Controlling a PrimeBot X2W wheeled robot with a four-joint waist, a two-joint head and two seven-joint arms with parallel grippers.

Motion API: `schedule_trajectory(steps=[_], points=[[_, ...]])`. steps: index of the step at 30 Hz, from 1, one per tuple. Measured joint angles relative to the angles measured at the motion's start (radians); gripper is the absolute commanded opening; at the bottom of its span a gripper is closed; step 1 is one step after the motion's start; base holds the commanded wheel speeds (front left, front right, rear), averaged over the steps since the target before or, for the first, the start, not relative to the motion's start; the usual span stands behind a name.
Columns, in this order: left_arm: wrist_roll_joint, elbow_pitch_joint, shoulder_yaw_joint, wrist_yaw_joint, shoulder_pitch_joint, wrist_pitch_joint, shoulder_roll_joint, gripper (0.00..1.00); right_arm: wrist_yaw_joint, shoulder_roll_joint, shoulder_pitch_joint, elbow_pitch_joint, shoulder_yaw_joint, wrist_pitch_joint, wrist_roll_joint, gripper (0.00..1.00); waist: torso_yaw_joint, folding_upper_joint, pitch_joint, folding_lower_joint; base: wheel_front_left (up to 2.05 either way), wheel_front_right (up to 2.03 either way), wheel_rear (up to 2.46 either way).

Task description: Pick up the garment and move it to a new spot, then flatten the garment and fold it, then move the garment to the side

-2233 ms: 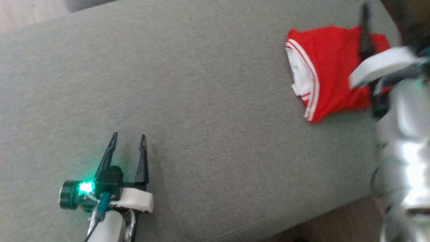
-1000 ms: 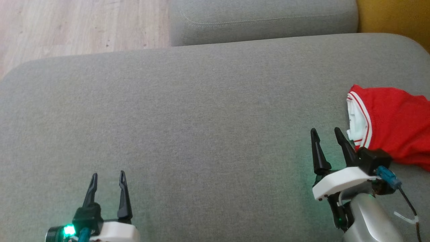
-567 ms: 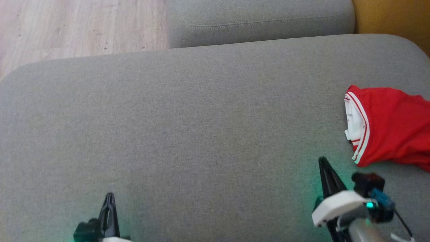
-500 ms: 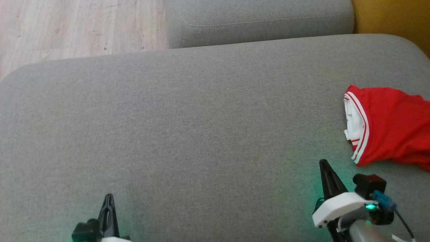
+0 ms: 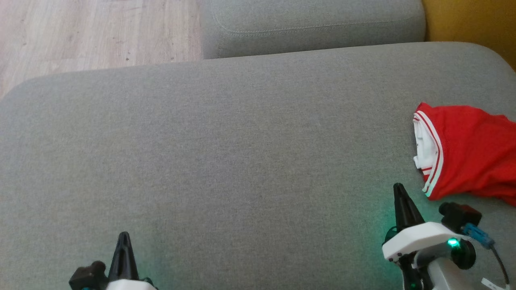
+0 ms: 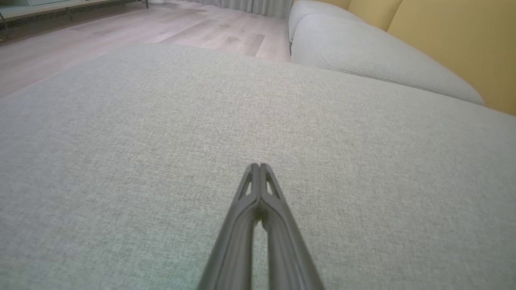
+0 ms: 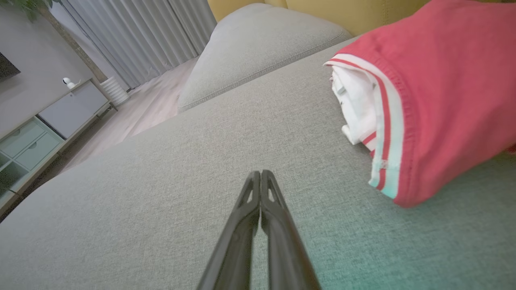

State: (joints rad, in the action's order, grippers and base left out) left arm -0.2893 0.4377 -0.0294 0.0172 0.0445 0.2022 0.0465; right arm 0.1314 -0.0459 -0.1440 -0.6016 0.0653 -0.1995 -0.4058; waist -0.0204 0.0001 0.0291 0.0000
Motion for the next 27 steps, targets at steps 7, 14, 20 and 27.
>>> schedule_trajectory(steps=[7,14,20,27], points=[[-0.084,-0.01,0.004,-0.01,-0.001,-0.018,0.0,0.0,0.0,0.0,0.0,0.021,-0.011,0.017,-0.077,0.0,0.001,0.0,-0.002,0.0,0.0,0.0,0.0],[-0.17,-0.023,0.014,-0.018,-0.011,-0.04,0.0,0.0,0.0,0.0,0.001,0.042,-0.024,0.038,-0.154,0.0,0.003,0.0,-0.003,0.0,0.0,0.0,0.0],[-0.254,-0.031,0.025,-0.027,-0.02,-0.061,0.0,0.0,0.0,0.0,0.002,0.06,-0.038,0.059,-0.23,0.0,0.004,0.0,-0.005,0.0,0.0,0.0,0.0],[-0.326,-0.04,0.029,-0.037,-0.021,-0.078,0.0,0.0,0.0,0.0,0.011,0.078,-0.046,0.077,-0.297,0.0,0.005,0.0,-0.007,0.0,0.0,0.0,0.0]])
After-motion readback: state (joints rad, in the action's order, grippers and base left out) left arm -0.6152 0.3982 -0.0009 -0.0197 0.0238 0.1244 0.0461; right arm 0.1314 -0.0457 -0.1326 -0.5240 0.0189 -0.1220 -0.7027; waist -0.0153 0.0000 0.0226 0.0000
